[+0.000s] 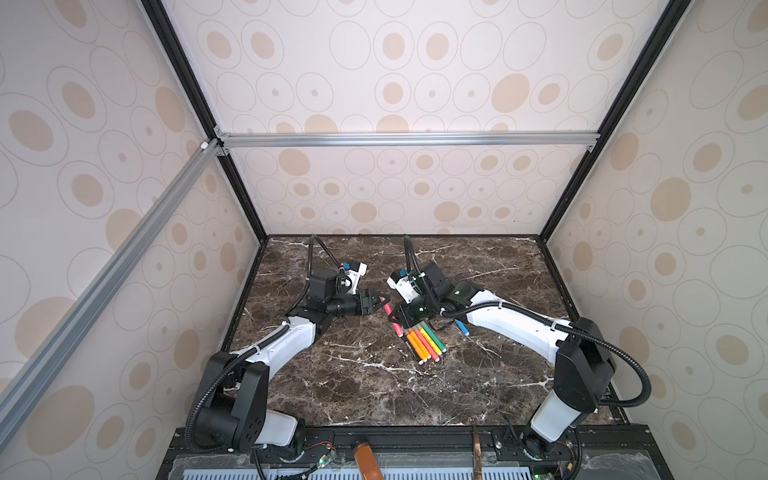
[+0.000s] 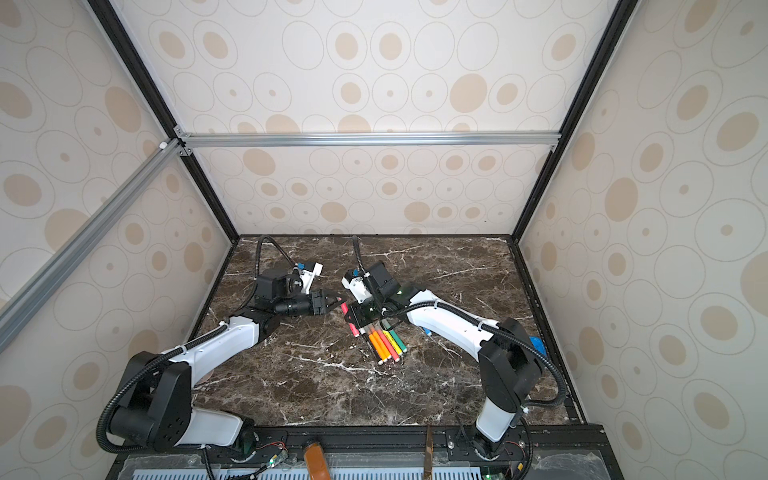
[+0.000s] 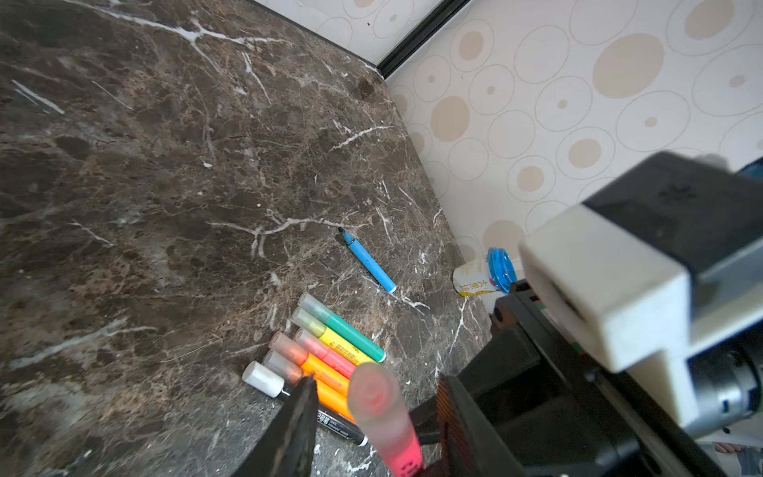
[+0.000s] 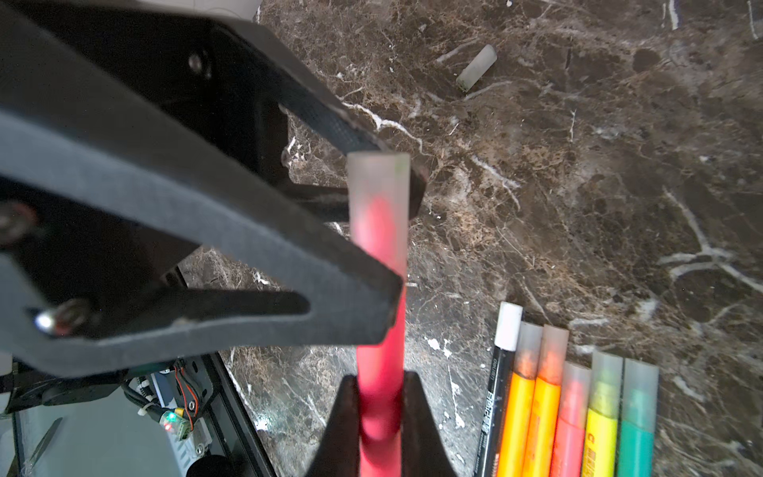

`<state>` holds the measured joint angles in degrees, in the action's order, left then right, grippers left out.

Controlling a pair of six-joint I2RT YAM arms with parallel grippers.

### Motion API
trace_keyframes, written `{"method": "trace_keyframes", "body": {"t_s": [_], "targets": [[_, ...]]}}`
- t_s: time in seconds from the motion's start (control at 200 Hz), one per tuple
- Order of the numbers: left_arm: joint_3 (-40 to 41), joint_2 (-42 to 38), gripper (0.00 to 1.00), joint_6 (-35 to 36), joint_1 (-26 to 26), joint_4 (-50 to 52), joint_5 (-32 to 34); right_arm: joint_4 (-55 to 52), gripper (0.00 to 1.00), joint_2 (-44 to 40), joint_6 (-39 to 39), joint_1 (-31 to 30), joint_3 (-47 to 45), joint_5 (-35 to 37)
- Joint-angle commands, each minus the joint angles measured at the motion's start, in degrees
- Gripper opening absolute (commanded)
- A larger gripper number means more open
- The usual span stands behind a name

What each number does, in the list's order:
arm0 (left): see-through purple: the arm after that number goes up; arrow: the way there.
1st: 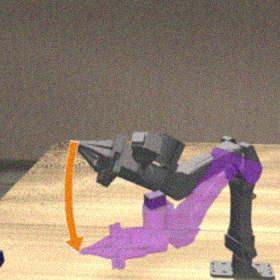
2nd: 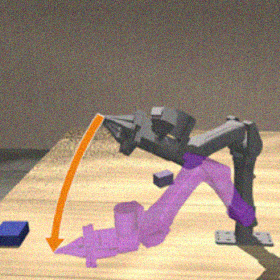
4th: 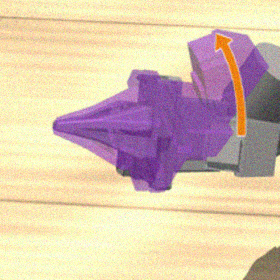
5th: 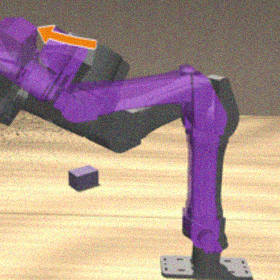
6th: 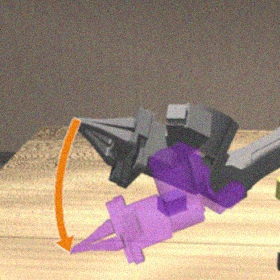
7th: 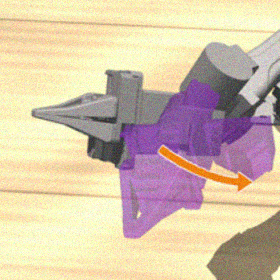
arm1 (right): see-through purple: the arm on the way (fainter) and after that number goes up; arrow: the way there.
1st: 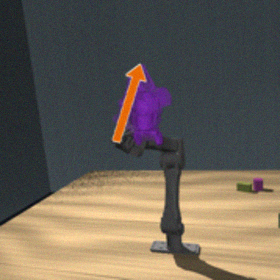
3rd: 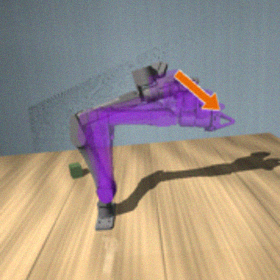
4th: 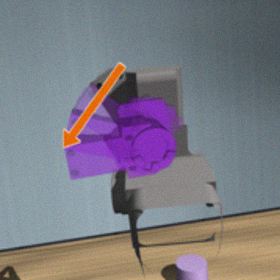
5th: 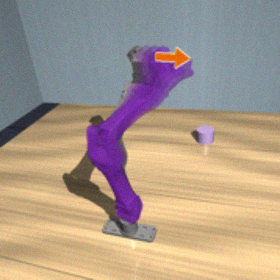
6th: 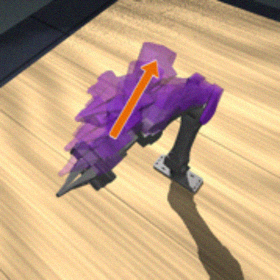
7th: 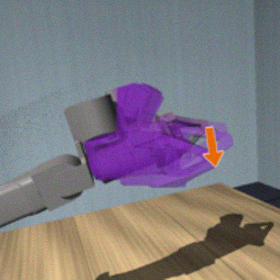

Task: Remove pen caps from pens
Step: Open the pen cap on the pen.

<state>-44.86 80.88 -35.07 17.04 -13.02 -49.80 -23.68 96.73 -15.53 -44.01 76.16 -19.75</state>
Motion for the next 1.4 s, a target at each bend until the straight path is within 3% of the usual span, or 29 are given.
{"method": "trace_keyframes", "body": {"t_s": [0.0, 0.19, 0.37, 0.5, 0.585, 0.665, 0.76, 0.825, 1.045, 1.396], "targets": [[-2.2, 0.7, 0.44, 0.0, 0.6, -1.8, -1.6, 0.9, 0.0, -0.7, 0.6, 0.1, -0.6, -0.7], [-2.4, 1.3, 0.31, 0.0, 1.2, -2.3, -2.3, 1.6, 0.0, -0.8, 0.5, 0.1, -1.1, -0.3], [-2.6, 1.5, 0.26, 0.4, 1.2, -2.1, -2.4, 1.2, 0.0, -0.1, 0.7, 0.1, -0.9, -0.8], [-2.7, 1.5, 0.16, 0.4, 1.3, -2.2, -2.7, 1.8, 0.0, -0.2, 0.4, 0.1, -1.4, -0.6], [-2.8, 1.4, 0.0, 0.6, 1.3, -1.8, -2.6, 1.7, 0.0, -0.1, 0.5, 0.2, -1.5, -0.4], [-2.7, 1.2, 0.0, 0.6, 1.3, -1.7, -2.7, 2.0, 0.02, 0.0, 0.4, 0.2, -1.9, -0.6], [-2.7, 0.9, 0.0, 0.4, 1.4, -2.2, -3.0, 7.4, 0.3, -0.9, -1.2, 1.5, -5.3, -5.1], [-2.4, 0.3, 0.0, -0.3, 1.3, -2.7, -3.3, 14.9, 0.37, -1.9, -3.4, 2.7, -9.9, -8.8], [-2.1, -1.5, 0.0, -2.8, 1.5, -6.2, -2.8, 32.9, 0.39, -2.4, -8.8, 5.7, -19.1, -15.6], [-2.1, 0.8, 0.0, -1.6, 1.9, -5.3, -2.5, 35.5, 0.35, -1.1, -6.9, 5.6, -18.5, -20.2]]}}
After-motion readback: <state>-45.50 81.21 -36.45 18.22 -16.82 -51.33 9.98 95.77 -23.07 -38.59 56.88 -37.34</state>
